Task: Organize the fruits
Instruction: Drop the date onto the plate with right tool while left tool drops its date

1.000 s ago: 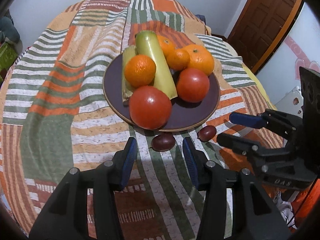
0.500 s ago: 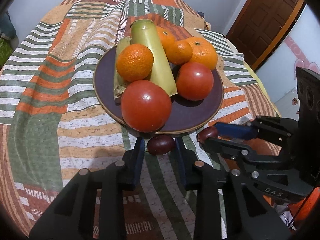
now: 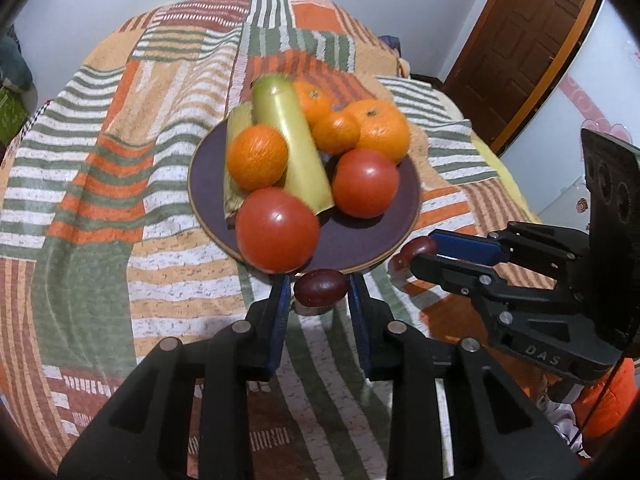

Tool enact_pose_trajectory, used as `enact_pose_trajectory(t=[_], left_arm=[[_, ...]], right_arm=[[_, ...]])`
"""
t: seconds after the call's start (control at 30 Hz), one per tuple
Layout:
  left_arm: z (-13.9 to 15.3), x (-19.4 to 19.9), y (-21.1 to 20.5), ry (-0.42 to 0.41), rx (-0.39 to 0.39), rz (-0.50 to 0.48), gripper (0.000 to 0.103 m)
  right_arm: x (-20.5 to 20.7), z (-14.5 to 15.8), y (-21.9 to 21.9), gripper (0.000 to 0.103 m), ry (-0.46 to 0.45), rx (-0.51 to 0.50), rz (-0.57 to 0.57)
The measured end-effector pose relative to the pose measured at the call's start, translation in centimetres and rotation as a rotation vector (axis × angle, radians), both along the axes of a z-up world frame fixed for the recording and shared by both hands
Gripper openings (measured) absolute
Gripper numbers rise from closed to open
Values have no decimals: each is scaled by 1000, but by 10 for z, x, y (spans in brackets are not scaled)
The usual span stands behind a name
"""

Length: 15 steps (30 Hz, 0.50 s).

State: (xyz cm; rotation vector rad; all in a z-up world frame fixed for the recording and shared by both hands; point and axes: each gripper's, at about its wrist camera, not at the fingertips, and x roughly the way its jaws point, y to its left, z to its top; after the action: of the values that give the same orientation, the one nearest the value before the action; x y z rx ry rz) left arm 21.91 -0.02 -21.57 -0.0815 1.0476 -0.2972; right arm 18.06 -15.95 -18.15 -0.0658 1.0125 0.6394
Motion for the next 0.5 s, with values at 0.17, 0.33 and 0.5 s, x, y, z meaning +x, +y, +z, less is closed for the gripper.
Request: enact_pose_trajectory(t=[0.17, 0.33, 0.5], left_arm=[[10, 0, -9, -27, 0, -6, 29], [11, 7, -20, -33, -10, -5, 29], [5, 16, -28, -11, -9, -4, 29]], right_arm=[[3, 11, -12, 22, -36, 6, -34], [10, 16, -19, 22, -52, 18, -62], [17, 13, -19, 22, -54, 28, -69]])
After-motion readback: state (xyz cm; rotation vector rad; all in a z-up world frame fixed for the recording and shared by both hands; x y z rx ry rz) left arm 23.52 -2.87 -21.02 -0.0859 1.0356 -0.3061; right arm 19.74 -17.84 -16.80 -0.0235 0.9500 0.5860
